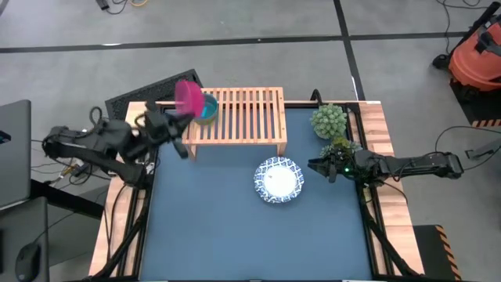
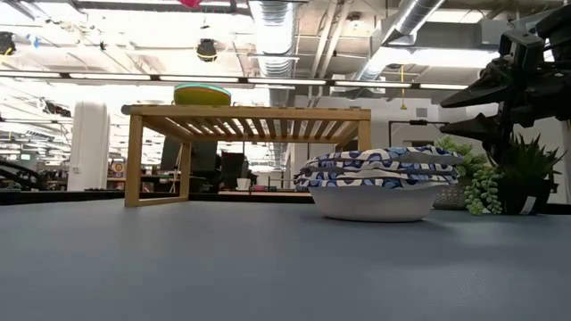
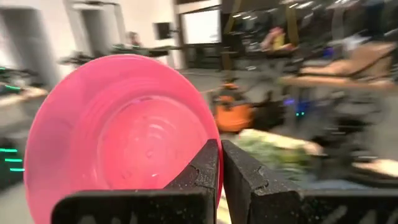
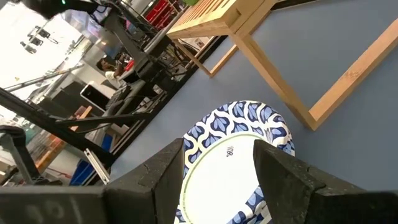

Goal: Place and stack bowls onto a shelf
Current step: Stack the pink bowl on top of the blue bowl on the shelf

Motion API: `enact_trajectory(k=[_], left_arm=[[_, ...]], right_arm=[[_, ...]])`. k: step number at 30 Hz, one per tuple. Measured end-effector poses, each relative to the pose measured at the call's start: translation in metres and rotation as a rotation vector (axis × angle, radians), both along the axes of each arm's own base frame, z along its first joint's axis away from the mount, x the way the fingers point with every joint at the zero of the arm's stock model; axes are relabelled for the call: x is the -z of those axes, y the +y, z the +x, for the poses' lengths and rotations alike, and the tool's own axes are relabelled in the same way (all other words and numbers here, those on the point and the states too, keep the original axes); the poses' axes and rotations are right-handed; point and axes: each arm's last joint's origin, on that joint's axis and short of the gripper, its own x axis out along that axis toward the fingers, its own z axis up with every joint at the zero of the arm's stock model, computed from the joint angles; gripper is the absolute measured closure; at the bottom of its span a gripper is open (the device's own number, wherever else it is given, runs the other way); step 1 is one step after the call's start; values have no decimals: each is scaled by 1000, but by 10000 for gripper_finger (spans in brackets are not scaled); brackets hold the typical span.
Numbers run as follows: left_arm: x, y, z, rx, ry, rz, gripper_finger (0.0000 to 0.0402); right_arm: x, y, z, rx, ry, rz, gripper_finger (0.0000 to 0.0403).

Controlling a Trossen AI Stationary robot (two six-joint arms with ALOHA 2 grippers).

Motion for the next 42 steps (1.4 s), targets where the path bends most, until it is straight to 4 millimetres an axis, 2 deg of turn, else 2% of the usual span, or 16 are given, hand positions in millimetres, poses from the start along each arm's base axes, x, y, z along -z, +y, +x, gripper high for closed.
enact_trajectory(k=[4,10,17,22,26,30,36,42], left_arm=[[-22,21,-3,-117,107,35,402],[-50,53,3,-145,371,-3,401],[-64,95,20,-104,686,-97,401],[-58,119,37,30,805,-94,401],[-39,135,44,121,968,-115,401],[-24,149,50,204,1035,-196,402],[-13,160,59,257,1068,-230,401],[-2,159,61,294,1090,-273,402]], right_arm=[[0,0,0,3,-3,15,184],[0,-1,0,16,-4,16,184],[-1,-2,0,60,-10,9,184],[-1,-2,0,84,-15,12,184],[-1,-2,0,87,-18,19,184],[-1,-3,0,91,-18,19,184],[-1,-3,0,94,-18,19,184],[-1,-3,0,95,-18,19,184]])
